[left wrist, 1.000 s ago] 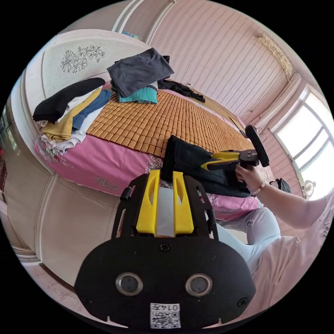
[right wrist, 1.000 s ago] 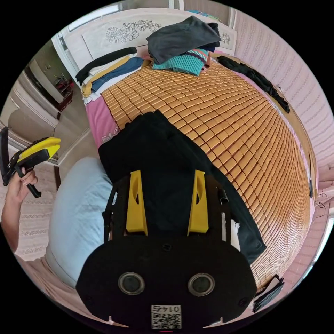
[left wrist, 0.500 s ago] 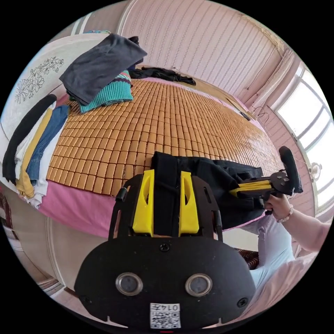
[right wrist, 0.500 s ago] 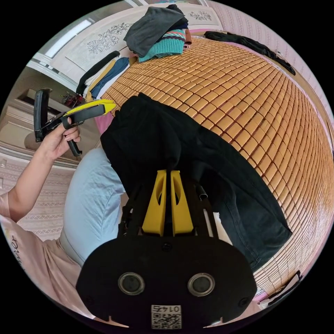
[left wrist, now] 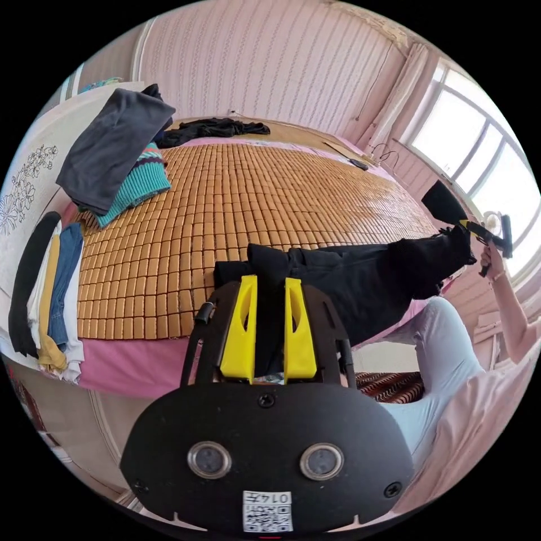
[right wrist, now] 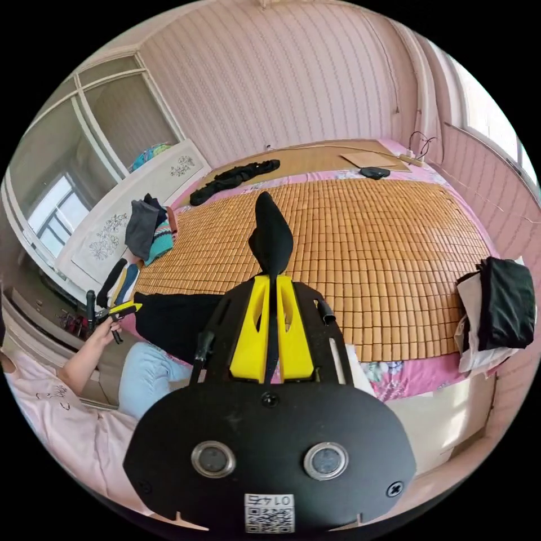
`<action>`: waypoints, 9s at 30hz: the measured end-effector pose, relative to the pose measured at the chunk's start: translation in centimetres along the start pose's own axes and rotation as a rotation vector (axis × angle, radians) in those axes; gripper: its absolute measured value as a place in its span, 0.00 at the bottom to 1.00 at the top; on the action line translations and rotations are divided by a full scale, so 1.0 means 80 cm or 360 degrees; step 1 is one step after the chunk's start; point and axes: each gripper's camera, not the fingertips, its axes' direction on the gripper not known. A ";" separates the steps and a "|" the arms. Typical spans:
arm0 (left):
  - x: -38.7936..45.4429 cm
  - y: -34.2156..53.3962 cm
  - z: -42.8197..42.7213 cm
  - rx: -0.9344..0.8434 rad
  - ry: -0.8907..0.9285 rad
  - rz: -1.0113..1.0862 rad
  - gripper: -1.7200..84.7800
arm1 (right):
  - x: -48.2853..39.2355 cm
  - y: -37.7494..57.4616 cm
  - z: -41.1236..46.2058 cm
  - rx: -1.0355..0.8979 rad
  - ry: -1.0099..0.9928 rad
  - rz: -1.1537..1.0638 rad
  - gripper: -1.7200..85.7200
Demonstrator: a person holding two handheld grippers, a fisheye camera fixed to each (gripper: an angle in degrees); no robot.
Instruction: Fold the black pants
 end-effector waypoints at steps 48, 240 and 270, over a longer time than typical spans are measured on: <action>0.099 0.146 -0.261 0.0972 0.0797 -0.0062 0.01 | -0.158 -0.014 -0.331 0.0959 -0.0405 -0.1003 0.02; -0.011 -0.093 0.357 -0.0143 -0.0195 0.0228 0.01 | 0.276 -0.153 0.222 -0.0661 0.0484 0.0162 0.02; -0.372 0.221 -0.114 0.0572 -0.0235 -0.1562 0.16 | 0.461 0.100 0.056 -0.0398 -0.0358 0.1185 0.10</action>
